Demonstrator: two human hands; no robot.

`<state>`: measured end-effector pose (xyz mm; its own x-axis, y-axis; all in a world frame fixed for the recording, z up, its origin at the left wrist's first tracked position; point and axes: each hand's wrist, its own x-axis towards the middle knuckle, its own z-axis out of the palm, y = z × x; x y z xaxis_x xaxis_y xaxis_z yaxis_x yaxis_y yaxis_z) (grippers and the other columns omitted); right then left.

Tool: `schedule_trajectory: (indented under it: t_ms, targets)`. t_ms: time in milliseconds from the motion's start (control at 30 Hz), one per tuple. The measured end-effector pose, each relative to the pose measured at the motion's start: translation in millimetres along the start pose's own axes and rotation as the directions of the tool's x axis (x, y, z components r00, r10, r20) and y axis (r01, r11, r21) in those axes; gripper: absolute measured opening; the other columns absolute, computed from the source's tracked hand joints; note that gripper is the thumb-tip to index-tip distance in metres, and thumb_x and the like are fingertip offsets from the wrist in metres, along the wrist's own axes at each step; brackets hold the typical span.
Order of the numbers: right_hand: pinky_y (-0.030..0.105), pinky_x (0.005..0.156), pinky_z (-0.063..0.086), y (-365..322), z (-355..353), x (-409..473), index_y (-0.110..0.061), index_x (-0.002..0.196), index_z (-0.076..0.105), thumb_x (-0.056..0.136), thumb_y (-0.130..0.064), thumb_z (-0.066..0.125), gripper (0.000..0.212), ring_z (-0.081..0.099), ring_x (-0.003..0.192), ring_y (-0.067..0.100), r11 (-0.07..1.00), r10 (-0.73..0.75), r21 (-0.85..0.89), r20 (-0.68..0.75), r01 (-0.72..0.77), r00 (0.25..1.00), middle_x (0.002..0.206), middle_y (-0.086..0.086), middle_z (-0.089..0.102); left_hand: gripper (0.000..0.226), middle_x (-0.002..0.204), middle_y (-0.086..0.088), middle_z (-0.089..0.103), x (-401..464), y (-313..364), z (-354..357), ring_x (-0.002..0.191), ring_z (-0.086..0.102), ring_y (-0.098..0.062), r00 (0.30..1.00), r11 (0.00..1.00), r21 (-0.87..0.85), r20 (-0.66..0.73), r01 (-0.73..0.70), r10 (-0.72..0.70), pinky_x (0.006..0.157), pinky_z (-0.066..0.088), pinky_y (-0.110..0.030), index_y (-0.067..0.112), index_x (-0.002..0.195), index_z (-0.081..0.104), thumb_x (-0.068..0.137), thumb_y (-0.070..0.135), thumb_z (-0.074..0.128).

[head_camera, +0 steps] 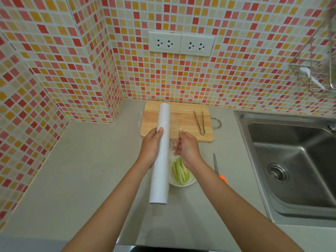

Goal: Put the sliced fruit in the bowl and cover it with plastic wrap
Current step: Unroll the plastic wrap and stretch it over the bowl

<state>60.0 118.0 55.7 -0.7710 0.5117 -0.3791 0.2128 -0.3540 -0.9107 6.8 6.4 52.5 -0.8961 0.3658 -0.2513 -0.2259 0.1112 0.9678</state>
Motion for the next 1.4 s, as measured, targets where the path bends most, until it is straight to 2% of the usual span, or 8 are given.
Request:
schedule_trajectory:
  t_ms: [167, 267, 467, 733, 900, 1167, 1300, 1400]
  targets:
    - [0.021, 0.032, 0.030, 2.8, 0.7, 5.0, -0.013, 0.069, 0.036, 0.102, -0.020, 0.034, 0.034, 0.038, 0.038, 0.017, 0.926, -0.224, -0.349, -0.199, 0.145, 0.954, 0.054, 0.006, 0.039, 0.026, 0.086, 0.000, 0.060, -0.7, -3.5, 2.9, 0.083, 0.059, -0.023, 0.999, 0.999, -0.002, 0.018, 0.032, -0.032, 0.082, 0.049, -0.043, 0.018, 0.097, 0.061, 0.099, 0.039, 0.046]
    - [0.028, 0.045, 0.027, 0.2, -0.1, 4.6, -0.018, 0.067, 0.034, 0.102, -0.019, 0.034, 0.035, 0.032, 0.048, 0.011, 0.776, -0.411, -0.574, -0.144, 0.262, 0.900, 0.055, -0.003, 0.037, 0.032, 0.083, 0.002, 0.060, -3.1, -2.7, 3.3, 0.078, 0.058, -0.017, 0.999, 0.999, -0.023, 0.021, 0.039, -0.039, 0.074, 0.047, -0.034, 0.013, 0.101, 0.061, 0.098, 0.042, 0.047]
    - [0.029, 0.045, 0.024, -5.4, -7.6, 5.1, -0.010, 0.076, 0.040, 0.102, -0.020, 0.036, 0.029, 0.034, 0.046, 0.011, 0.650, -0.451, -0.719, -0.103, 0.247, 0.886, 0.054, -0.003, 0.040, 0.039, 0.081, 0.000, 0.066, -8.5, -2.9, 1.3, 0.072, 0.064, -0.018, 0.991, 0.995, -0.041, 0.101, 0.093, -0.088, 0.069, 0.056, -0.040, 0.011, 0.100, 0.065, 0.076, 0.038, 0.079]
    - [0.030, 0.049, 0.029, -9.2, -39.5, 5.6, -0.005, 0.080, 0.047, 0.102, -0.020, 0.036, 0.029, 0.039, 0.053, 0.017, 0.648, -0.395, -0.741, -0.128, 0.177, 0.910, 0.059, 0.000, 0.044, 0.037, 0.100, -0.012, 0.067, -7.2, -7.0, -3.5, 0.086, 0.064, -0.023, 0.949, 0.943, -0.184, 0.205, 0.277, -0.239, 0.080, 0.050, -0.038, 0.003, 0.114, 0.062, 0.093, 0.032, 0.054]
    - [0.030, 0.051, 0.031, -5.9, -44.7, -0.2, -0.005, 0.086, 0.052, 0.102, -0.020, 0.036, 0.027, 0.042, 0.052, 0.015, 0.665, -0.411, -0.725, -0.158, 0.176, 0.898, 0.060, 0.000, 0.047, 0.047, 0.087, -0.001, 0.068, -6.7, -8.2, 2.9, 0.077, 0.068, -0.015, 0.939, 0.981, 0.010, 0.289, 0.193, -0.188, 0.066, 0.054, -0.028, 0.008, 0.110, 0.063, 0.076, 0.036, 0.080]
    - [0.030, 0.056, 0.033, 0.2, -62.3, -2.6, -0.001, 0.089, 0.053, 0.102, -0.017, 0.037, 0.026, 0.046, 0.060, 0.022, 0.685, -0.415, -0.711, -0.201, 0.159, 0.887, 0.062, 0.001, 0.046, 0.035, 0.102, -0.018, 0.071, -1.4, -12.5, -14.8, 0.085, 0.072, -0.023, 0.923, 0.928, -0.248, 0.338, 0.277, -0.185, 0.066, 0.058, -0.031, -0.006, 0.114, 0.062, 0.085, 0.013, 0.067]
    - [0.030, 0.054, 0.033, 1.1, -62.2, -4.4, -0.005, 0.086, 0.051, 0.102, -0.018, 0.037, 0.025, 0.043, 0.055, 0.019, 0.682, -0.426, -0.711, -0.198, 0.170, 0.883, 0.060, 0.001, 0.046, 0.029, 0.090, -0.008, 0.073, -9.2, -10.7, -8.4, 0.070, 0.066, -0.020, 0.916, 0.898, -0.269, 0.301, 0.348, -0.265, 0.064, 0.056, -0.033, -0.001, 0.108, 0.060, 0.091, 0.022, 0.052]
    - [0.030, 0.051, 0.031, 0.5, -57.9, -5.8, -0.007, 0.085, 0.049, 0.102, -0.019, 0.036, 0.024, 0.041, 0.052, 0.016, 0.670, -0.444, -0.719, -0.188, 0.185, 0.876, 0.058, -0.001, 0.045, 0.037, 0.077, -0.003, 0.064, -13.9, -8.3, 3.1, 0.056, 0.062, -0.012, 0.956, 0.963, -0.099, 0.184, 0.252, -0.231, 0.050, 0.052, -0.025, 0.006, 0.100, 0.061, 0.084, 0.038, 0.071]
